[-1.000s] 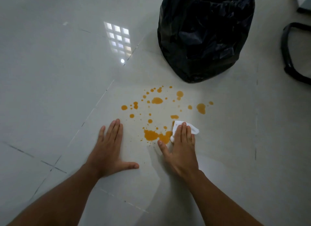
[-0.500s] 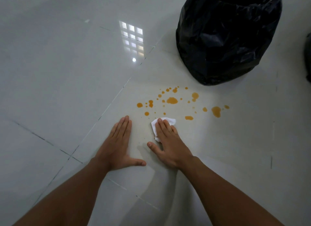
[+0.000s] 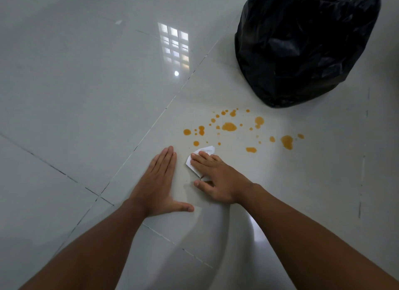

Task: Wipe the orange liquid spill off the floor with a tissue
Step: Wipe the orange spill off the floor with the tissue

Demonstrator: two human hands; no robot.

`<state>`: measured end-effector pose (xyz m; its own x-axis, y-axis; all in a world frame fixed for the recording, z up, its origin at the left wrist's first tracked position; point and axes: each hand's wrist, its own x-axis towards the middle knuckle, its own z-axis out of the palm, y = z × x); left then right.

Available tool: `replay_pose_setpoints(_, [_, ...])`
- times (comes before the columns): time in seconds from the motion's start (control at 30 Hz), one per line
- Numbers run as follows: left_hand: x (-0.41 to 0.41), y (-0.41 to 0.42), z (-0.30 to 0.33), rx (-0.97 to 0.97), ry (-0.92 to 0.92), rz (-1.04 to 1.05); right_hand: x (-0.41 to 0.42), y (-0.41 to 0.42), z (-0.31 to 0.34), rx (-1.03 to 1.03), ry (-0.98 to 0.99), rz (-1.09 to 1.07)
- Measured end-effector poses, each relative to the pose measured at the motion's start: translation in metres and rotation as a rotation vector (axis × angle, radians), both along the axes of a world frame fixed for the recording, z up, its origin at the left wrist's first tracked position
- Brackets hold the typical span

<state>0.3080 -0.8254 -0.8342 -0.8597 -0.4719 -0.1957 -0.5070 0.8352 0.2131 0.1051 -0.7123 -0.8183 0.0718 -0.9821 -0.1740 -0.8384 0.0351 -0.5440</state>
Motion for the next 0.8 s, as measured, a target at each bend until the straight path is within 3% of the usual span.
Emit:
replay_pose_setpoints(0.43, [-0.001,0.001,-0.001,-0.004,-0.007,0.007,0.009,-0.003,-0.002,-0.073,-0.045,0.183])
replay_pose_setpoints(0.8, [-0.001,0.002,0.001,0.003,-0.008,0.017,-0.008,0.073,-0.014,-0.164,0.008,0.259])
